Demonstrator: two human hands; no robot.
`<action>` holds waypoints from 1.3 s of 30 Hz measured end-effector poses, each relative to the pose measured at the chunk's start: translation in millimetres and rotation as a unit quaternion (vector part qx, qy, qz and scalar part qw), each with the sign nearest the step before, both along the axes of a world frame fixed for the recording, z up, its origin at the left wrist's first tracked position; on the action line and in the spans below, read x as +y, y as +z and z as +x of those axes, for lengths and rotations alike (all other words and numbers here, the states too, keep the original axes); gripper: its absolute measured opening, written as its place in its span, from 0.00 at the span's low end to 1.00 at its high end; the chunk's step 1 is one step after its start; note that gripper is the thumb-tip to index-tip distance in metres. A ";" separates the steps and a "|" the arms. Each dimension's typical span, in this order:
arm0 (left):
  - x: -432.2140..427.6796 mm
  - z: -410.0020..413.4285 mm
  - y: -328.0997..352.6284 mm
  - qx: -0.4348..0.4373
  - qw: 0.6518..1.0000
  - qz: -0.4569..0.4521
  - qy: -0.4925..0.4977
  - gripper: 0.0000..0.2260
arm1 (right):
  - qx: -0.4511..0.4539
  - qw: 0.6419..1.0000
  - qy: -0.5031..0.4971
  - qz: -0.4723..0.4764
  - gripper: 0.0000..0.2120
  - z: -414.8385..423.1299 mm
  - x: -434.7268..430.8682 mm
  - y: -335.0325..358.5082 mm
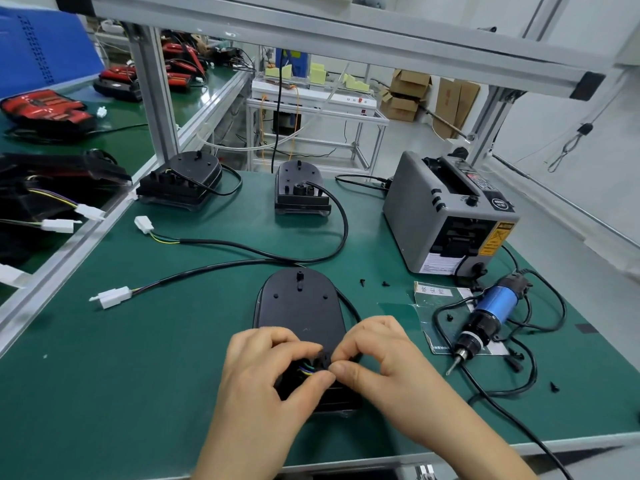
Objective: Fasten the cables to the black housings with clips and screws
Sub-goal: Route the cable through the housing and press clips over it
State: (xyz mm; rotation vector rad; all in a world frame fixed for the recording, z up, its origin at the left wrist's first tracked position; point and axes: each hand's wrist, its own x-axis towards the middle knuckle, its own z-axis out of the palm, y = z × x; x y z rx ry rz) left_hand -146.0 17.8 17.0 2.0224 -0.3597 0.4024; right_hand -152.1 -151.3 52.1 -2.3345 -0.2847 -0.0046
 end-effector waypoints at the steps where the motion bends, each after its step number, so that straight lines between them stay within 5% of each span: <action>1: -0.6 -0.5 -0.6 -0.006 1.000 0.000 0.010 0.13 | 0.010 1.000 0.001 0.005 0.12 0.3 -0.3 0.6; 9: 0.0 3.7 0.0 -0.042 0.999 0.004 -0.009 0.09 | 0.072 0.997 0.007 0.025 0.10 7.4 -2.4 10.4; 18: -1.7 3.8 4.7 0.057 0.997 -0.044 -0.015 0.08 | 0.134 0.989 -0.008 0.067 0.09 28.2 -15.9 27.3; 24: -1.0 2.3 3.3 0.075 0.996 -0.032 -0.023 0.10 | 0.067 0.946 -0.241 -0.207 0.03 107.6 -68.6 12.8; 29: -1.1 1.3 5.3 0.072 0.996 -0.035 -0.027 0.09 | 0.076 0.920 -0.239 -0.301 0.12 137.7 -72.0 -5.7; 39: -1.2 1.9 4.0 0.064 0.997 -0.028 -0.022 0.10 | 0.027 0.868 -0.198 -0.454 0.03 135.9 -62.7 -17.7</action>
